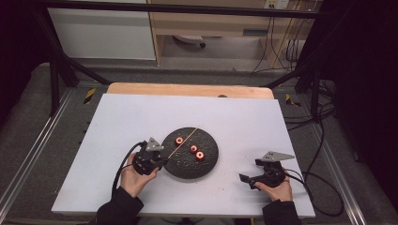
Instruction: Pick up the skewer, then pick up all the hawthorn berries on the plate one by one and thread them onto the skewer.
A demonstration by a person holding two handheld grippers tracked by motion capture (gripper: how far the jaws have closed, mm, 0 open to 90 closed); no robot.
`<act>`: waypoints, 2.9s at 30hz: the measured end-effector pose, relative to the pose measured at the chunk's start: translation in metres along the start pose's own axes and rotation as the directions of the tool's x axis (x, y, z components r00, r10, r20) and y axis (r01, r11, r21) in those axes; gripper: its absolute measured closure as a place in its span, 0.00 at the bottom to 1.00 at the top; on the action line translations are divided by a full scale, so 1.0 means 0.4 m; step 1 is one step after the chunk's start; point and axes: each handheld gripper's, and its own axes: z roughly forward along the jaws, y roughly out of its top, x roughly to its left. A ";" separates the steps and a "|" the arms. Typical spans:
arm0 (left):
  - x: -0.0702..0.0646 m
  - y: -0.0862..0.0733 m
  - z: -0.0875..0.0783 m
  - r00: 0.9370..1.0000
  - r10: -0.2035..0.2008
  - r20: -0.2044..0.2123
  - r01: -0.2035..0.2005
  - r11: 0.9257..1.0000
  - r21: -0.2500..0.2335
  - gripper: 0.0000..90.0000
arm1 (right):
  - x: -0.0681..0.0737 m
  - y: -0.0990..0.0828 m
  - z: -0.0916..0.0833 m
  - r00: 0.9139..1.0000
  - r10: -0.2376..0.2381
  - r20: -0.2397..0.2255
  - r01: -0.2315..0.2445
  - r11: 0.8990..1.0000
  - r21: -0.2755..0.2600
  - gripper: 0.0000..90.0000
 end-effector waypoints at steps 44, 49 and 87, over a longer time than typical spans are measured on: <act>0.052 -0.207 -0.100 0.999 -0.019 0.036 0.025 0.983 -0.183 0.97 | 0.068 0.085 0.052 1.000 0.003 -0.014 -0.003 1.000 0.022 0.01; 0.059 -0.217 -0.104 0.999 -0.032 0.043 0.040 0.980 -0.193 0.97 | 0.087 0.108 0.066 1.000 -0.014 -0.008 0.014 0.999 0.031 0.01; 0.077 -0.228 -0.109 0.996 -0.060 0.059 0.071 0.975 -0.209 0.97 | 0.225 0.361 0.276 0.990 -0.138 -0.019 0.134 0.905 0.403 0.32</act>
